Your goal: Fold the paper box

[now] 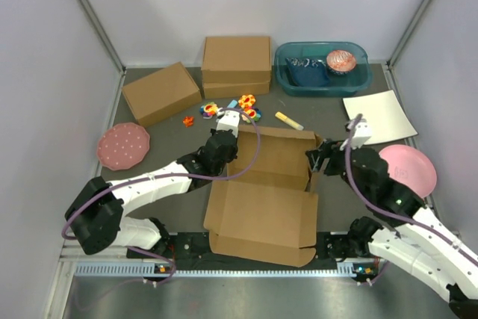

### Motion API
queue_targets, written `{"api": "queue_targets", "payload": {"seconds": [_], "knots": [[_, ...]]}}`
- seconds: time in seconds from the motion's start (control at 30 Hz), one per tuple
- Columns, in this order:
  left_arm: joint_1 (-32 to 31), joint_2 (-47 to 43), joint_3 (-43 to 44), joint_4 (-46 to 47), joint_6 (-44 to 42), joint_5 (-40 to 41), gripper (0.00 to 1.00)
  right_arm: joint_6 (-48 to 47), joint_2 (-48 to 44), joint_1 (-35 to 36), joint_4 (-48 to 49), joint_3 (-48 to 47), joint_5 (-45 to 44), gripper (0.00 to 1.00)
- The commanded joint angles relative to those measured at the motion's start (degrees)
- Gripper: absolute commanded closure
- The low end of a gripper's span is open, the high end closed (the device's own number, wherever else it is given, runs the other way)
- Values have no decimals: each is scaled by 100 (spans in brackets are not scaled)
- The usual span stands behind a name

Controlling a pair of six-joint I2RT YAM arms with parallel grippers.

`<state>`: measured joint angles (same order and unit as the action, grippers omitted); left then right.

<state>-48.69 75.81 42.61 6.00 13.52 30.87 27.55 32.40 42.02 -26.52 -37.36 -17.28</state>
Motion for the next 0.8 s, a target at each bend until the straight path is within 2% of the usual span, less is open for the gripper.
{"api": "queue_targets", "payload": {"seconds": [0.0, 0.03, 0.13, 0.2, 0.27, 0.33, 0.37, 0.43, 0.6, 0.77], "knots": [[-9, 180, -236, -328, -130, -125, 100, -67, -550, 52, -107, -474, -1240, 31], [-18, 171, -227, -328, -113, -134, 100, 30, -620, 52, -203, -404, -1808, 32], [-18, 171, -236, -319, -113, -152, 100, 610, -665, -79, -554, -255, -2480, 42], [-18, 171, -236, -319, -104, -169, 100, 1048, -569, -350, -661, -123, -2596, 51], [-18, 162, -244, -310, -104, -187, 100, 1226, -455, -719, -661, 88, -2002, 55], [-18, 145, -262, -319, -104, -196, 100, 1139, -156, -1142, -486, 316, -1056, 51], [-18, 127, -271, -319, -104, -196, 100, 947, -51, -1187, -198, 396, -806, 44], [-18, 109, -271, -327, -95, -213, 100, 805, 55, -1179, 320, 694, -164, 37], [-18, 48, -280, -345, -86, -231, 100, 488, -173, -1187, 1236, 1239, 882, 33], [-18, 30, -262, -345, -95, -213, 100, 357, 91, -1179, 1448, 1258, 1165, 31]]}}
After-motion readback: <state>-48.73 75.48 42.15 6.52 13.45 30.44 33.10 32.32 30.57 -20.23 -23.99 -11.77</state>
